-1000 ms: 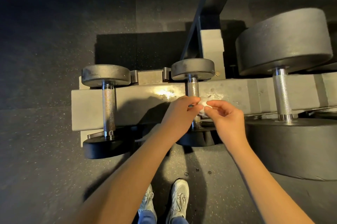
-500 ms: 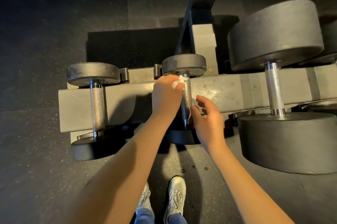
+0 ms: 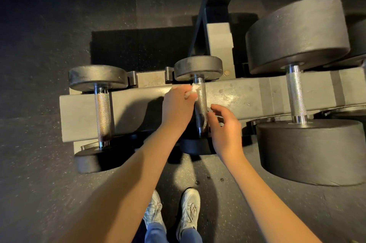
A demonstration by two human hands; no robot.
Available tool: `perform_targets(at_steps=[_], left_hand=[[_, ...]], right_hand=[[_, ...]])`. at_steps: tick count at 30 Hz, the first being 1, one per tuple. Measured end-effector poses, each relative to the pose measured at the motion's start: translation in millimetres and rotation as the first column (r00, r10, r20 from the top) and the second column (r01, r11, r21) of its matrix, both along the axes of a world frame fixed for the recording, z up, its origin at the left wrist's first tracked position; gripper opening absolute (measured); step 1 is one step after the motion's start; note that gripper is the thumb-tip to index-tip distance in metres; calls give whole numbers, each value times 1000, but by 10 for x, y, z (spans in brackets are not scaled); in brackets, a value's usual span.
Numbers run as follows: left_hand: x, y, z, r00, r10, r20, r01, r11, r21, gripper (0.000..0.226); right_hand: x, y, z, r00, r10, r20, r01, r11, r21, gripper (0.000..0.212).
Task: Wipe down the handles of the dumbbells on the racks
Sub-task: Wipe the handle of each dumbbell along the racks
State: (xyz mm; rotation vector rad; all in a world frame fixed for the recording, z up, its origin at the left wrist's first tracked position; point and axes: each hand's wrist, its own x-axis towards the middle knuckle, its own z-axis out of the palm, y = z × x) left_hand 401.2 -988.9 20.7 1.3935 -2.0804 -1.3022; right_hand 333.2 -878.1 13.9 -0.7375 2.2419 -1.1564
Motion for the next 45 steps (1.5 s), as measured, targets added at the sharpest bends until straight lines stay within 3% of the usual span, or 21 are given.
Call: perform_targets(at_steps=[3, 6, 11, 14, 20, 25, 28, 34, 39, 45], left_hand=[[125, 166, -43, 996, -64, 58, 63, 998, 20, 10], [242, 269, -73, 986, -139, 93, 136, 990, 36, 18], [137, 83, -63, 1000, -19, 24, 20, 1000, -18, 16], [105, 181, -79, 997, -32, 64, 33, 999, -10, 13], [308, 251, -18, 974, -201, 107, 190, 976, 105, 17], [62, -30, 30, 998, 1, -60, -2, 1000, -9, 11], [-80, -98, 5, 997, 59, -57, -63, 996, -69, 24], [137, 164, -9, 981, -158, 116, 164, 985, -50, 19], [104, 49, -22, 998, -56, 32, 57, 998, -39, 20], [160, 222, 7, 987, -117, 113, 116, 993, 18, 14]], right_hand=[[2, 4, -3, 1000, -6, 3, 6, 1000, -14, 22], [0, 10, -4, 1000, -11, 0, 11, 1000, -21, 19], [10, 3, -8, 1000, -26, 16, 26, 999, -33, 18], [9, 4, -18, 998, -40, 49, 42, 998, -39, 17], [15, 7, -12, 998, -43, 56, 45, 998, -44, 15], [23, 12, -34, 996, -71, 63, 73, 997, -33, 19], [24, 11, -48, 993, -90, 78, 92, 995, -24, 20], [23, 22, -57, 993, -100, 55, 102, 994, -32, 22], [33, 12, -45, 994, -99, 43, 100, 995, -27, 23], [28, 18, -36, 996, -79, 43, 80, 997, -23, 20]])
